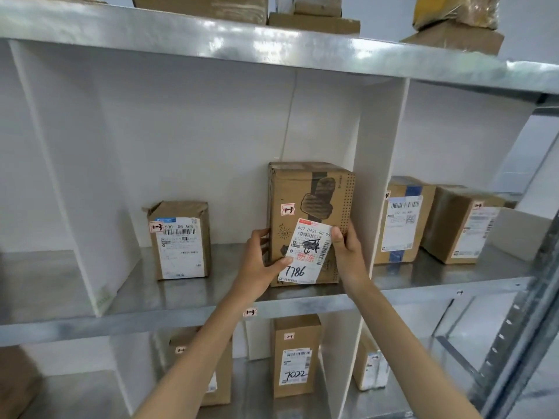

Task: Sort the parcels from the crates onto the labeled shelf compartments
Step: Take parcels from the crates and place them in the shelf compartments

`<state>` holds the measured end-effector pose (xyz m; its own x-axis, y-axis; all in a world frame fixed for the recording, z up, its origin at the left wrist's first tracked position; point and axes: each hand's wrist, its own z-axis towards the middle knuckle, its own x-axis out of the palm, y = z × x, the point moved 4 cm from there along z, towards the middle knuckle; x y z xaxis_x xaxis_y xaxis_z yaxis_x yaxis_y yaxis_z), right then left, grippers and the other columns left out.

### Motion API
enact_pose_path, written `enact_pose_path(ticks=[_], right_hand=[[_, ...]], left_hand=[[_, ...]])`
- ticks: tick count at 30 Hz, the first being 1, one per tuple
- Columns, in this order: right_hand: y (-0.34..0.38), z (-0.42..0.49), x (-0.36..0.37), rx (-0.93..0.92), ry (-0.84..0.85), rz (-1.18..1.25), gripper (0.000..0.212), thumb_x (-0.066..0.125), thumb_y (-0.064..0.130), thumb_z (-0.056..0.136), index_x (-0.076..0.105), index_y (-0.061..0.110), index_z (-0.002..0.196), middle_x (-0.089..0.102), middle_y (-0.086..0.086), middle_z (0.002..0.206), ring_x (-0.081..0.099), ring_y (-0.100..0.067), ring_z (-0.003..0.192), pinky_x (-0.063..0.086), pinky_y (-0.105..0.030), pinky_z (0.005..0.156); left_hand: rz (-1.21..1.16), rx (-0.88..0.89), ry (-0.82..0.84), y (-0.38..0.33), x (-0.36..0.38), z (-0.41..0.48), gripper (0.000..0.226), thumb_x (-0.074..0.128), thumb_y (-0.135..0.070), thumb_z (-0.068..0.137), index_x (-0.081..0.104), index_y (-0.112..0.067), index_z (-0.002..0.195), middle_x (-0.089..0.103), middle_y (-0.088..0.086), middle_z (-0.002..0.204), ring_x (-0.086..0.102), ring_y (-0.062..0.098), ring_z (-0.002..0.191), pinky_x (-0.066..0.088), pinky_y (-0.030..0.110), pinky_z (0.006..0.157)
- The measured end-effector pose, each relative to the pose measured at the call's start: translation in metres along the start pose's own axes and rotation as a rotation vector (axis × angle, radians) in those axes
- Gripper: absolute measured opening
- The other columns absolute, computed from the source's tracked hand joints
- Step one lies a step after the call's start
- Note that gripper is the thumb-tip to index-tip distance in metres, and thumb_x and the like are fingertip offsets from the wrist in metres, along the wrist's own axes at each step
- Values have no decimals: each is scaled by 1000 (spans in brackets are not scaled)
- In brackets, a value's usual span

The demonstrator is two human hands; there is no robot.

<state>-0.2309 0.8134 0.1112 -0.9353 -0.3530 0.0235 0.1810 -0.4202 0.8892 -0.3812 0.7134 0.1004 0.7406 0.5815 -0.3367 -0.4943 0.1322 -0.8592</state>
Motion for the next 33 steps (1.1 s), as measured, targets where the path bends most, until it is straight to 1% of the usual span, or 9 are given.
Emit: enact_pose_path(ticks=[7,13,16,18,20,24,27,30,33], right_hand=[[-10,9,1,-25,-14,26,41,42,26,99,40,17,139,60,1,126,58,-6,111,49,-10,82],[-6,5,1,3,14,32,43,40,27,99,36,17,141,58,2,125,55,4,100,47,-3,71],[-3,3,1,21,38,26,44,40,29,99,34,18,142,58,2,125,56,2,101,47,-3,68],[-1,2,-1,32,44,14,45,41,30,99,34,19,142,58,3,125,57,-1,103,47,-3,68],[0,2,-3,45,47,10,45,41,32,99,34,21,142,58,3,124,56,1,101,47,-4,66],[-1,-1,-6,119,51,-3,44,39,39,99,36,23,140,57,6,121,54,-7,103,41,-7,65],[-6,-10,-7,137,43,-51,49,39,42,98,32,24,143,54,4,132,51,-7,110,43,-8,69],[-1,-22,-7,118,45,-82,49,39,38,99,30,21,144,51,3,134,45,-4,106,42,1,60],[12,-28,-9,44,34,-123,47,40,33,99,31,17,143,52,1,132,46,-4,104,38,6,60]], left_hand=[[18,5,-40,0,6,5,65,74,-22,79,33,-20,130,46,0,137,43,14,128,34,11,86],[5,-28,-42,-4,7,0,68,73,-21,80,32,-20,133,46,1,139,43,17,129,35,18,91],[0,-62,-37,-6,6,-2,70,73,-23,80,30,-23,135,45,1,141,43,18,130,39,30,100],[-4,-79,-48,-6,5,-3,71,74,-25,79,30,-25,135,46,1,140,45,19,129,41,32,100],[0,-78,-64,-7,6,-4,71,74,-26,79,31,-25,136,48,1,139,46,19,127,41,30,98],[-3,-83,-76,-4,9,-6,73,73,-28,80,29,-24,138,46,1,139,46,18,127,40,25,93],[-48,-112,-78,3,11,-10,78,71,-35,80,25,-23,142,43,2,141,45,18,127,41,24,92],[-118,-140,-80,4,11,-18,76,58,-52,83,22,-24,144,39,4,146,41,18,131,39,34,105],[-156,-155,-86,-1,10,-21,67,39,-54,91,19,-22,147,33,3,150,37,18,134,30,28,104]])
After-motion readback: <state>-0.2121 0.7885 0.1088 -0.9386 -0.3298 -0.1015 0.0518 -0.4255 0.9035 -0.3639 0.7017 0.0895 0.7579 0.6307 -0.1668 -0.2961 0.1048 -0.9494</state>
